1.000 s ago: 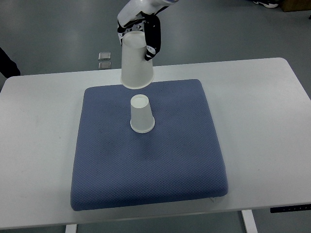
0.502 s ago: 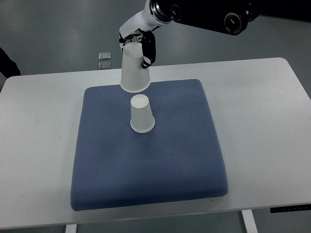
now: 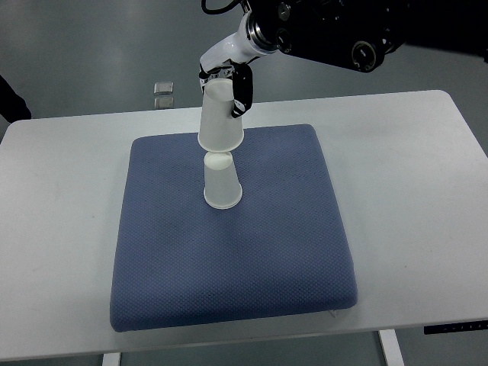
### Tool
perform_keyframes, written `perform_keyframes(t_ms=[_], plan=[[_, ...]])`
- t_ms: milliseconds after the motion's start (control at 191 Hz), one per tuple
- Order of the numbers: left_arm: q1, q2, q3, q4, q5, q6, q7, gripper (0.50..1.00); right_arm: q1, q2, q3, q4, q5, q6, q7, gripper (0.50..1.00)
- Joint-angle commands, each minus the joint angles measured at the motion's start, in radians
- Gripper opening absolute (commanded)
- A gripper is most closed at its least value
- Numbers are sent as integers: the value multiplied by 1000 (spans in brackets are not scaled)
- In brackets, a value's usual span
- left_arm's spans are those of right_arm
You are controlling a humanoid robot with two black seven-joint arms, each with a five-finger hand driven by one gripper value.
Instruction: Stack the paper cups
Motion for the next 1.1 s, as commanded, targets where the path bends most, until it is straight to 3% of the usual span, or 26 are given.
perform_keyframes(t_ms=[0, 1094], plan=[[0, 0, 0, 0, 0, 2, -1, 1000, -11, 0, 0, -1, -17, 0, 0, 680], [0, 0, 1, 0, 0, 2, -1, 1000, -71, 0, 13, 1, -2, -36, 9, 699]])
